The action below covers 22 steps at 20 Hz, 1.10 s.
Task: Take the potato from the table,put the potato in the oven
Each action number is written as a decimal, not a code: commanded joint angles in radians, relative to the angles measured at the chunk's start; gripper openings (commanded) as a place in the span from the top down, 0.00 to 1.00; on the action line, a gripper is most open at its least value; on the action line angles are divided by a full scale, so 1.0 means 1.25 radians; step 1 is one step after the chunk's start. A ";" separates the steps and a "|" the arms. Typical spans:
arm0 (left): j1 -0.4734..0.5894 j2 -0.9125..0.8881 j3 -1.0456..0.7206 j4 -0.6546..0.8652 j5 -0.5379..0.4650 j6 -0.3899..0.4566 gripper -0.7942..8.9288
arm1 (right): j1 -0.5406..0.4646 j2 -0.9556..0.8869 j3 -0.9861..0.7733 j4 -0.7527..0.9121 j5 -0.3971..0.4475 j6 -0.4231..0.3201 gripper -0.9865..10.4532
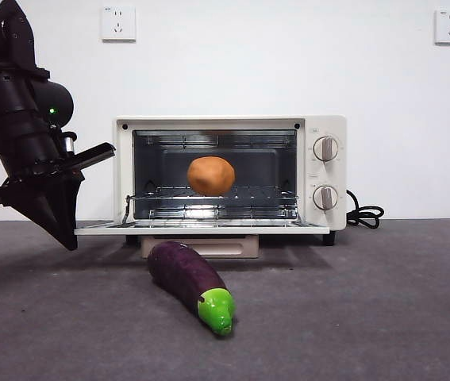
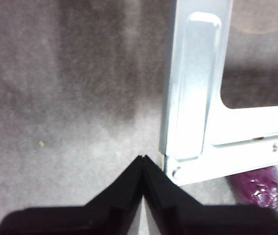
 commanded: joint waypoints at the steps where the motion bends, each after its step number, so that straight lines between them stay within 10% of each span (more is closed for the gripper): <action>1: -0.014 0.013 -0.003 0.008 0.020 -0.011 0.93 | 0.001 -0.001 -0.004 -0.018 0.001 0.008 0.92; 22: -0.002 -0.009 -0.003 0.058 0.189 -0.068 0.93 | 0.001 -0.001 -0.004 -0.018 -0.002 0.027 0.91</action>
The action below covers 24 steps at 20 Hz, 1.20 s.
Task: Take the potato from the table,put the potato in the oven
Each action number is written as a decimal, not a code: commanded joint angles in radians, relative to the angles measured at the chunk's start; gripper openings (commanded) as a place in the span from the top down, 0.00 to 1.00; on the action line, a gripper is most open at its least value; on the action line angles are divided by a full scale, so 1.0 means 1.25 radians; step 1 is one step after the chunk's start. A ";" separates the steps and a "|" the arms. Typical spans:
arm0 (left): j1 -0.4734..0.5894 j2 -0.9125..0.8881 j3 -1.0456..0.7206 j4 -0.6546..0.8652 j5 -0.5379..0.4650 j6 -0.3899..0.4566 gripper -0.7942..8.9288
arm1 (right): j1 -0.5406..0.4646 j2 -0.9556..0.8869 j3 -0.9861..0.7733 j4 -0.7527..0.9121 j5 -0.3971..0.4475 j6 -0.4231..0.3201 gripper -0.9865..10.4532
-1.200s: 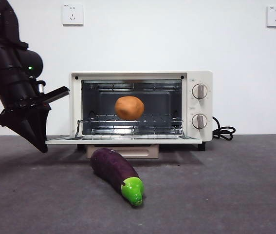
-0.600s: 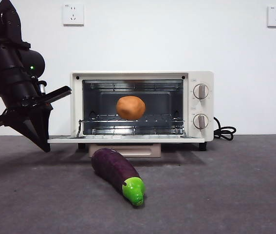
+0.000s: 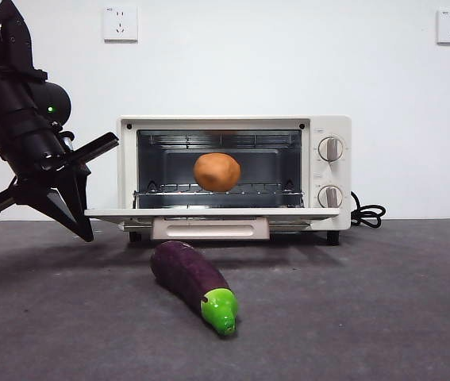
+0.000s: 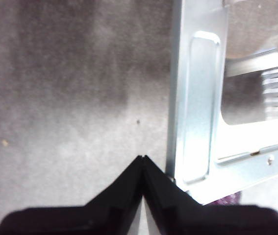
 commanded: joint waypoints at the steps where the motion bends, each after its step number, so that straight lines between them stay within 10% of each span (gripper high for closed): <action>1: -0.004 -0.016 0.002 0.027 0.064 0.000 0.93 | 0.001 -0.001 -0.004 -0.018 -0.001 0.007 0.91; 24: 0.063 -0.152 0.003 0.334 0.182 -0.222 0.93 | 0.001 -0.001 -0.004 -0.018 0.001 0.008 0.91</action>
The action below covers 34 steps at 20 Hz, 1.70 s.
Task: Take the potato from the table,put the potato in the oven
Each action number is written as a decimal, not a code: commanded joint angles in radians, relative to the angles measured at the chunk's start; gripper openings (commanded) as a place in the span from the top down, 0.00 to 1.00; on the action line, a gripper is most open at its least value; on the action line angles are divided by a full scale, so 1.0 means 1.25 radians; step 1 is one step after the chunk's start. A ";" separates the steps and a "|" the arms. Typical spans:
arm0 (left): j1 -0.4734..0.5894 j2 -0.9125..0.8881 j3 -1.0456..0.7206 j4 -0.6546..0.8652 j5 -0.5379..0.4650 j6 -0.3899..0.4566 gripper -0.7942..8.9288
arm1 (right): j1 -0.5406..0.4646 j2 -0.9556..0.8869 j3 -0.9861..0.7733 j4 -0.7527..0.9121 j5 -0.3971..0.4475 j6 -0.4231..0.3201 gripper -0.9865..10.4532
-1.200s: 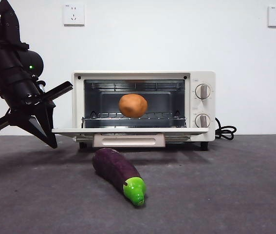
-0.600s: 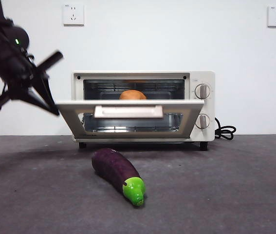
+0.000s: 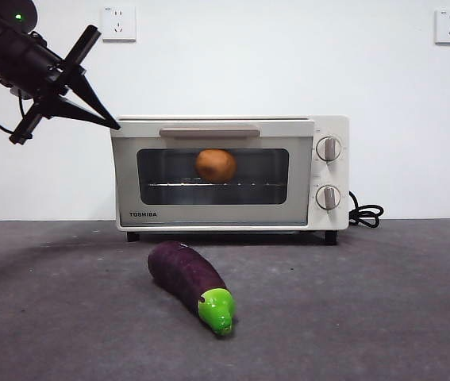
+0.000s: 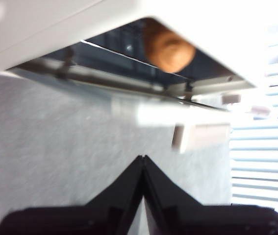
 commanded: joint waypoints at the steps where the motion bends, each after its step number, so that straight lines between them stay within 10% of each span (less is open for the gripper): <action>1: -0.007 0.002 -0.001 0.045 -0.008 -0.054 0.93 | 0.001 -0.001 -0.004 -0.018 0.000 0.009 0.92; 10: -0.006 0.002 -0.001 0.092 0.003 -0.080 0.93 | 0.001 0.000 -0.004 -0.018 0.001 0.009 0.91; 21: -0.006 -0.078 0.000 0.032 0.116 0.044 0.93 | 0.001 0.000 -0.004 -0.018 0.077 -0.008 0.91; 34: -0.013 -0.399 -0.001 -0.193 -0.073 0.267 0.92 | 0.001 0.086 -0.013 -0.018 0.266 -0.093 0.91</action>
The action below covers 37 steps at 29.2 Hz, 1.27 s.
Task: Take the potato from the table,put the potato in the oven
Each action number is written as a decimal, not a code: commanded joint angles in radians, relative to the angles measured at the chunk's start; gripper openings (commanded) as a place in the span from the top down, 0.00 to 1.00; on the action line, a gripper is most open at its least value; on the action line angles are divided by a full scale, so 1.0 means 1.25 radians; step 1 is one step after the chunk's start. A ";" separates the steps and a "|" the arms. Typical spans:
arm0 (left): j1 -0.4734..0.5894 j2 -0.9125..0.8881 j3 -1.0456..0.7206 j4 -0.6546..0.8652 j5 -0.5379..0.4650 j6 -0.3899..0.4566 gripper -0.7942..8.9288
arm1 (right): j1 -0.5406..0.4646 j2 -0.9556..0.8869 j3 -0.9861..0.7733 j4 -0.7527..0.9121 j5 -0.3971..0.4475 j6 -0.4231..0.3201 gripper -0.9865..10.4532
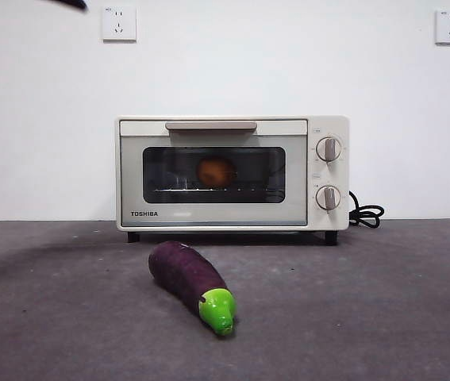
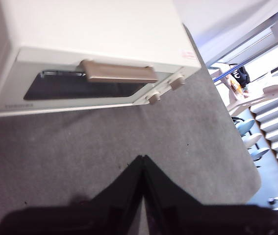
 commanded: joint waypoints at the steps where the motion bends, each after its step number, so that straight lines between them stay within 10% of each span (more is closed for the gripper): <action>1: -0.003 -0.078 -0.001 -0.004 -0.002 0.042 0.92 | 0.001 0.034 -0.006 -0.018 0.082 0.000 0.91; 23: -0.005 -0.327 -0.001 0.000 0.000 0.047 0.92 | 0.000 0.173 -0.006 -0.018 0.124 0.009 0.91; 30: 0.006 -0.334 -0.026 -0.045 -0.186 0.401 0.92 | 0.000 0.178 -0.006 -0.018 0.124 0.009 0.91; 37: 0.074 -0.526 -0.361 0.190 -0.231 0.424 0.92 | 0.000 0.178 -0.006 -0.018 0.124 0.009 0.91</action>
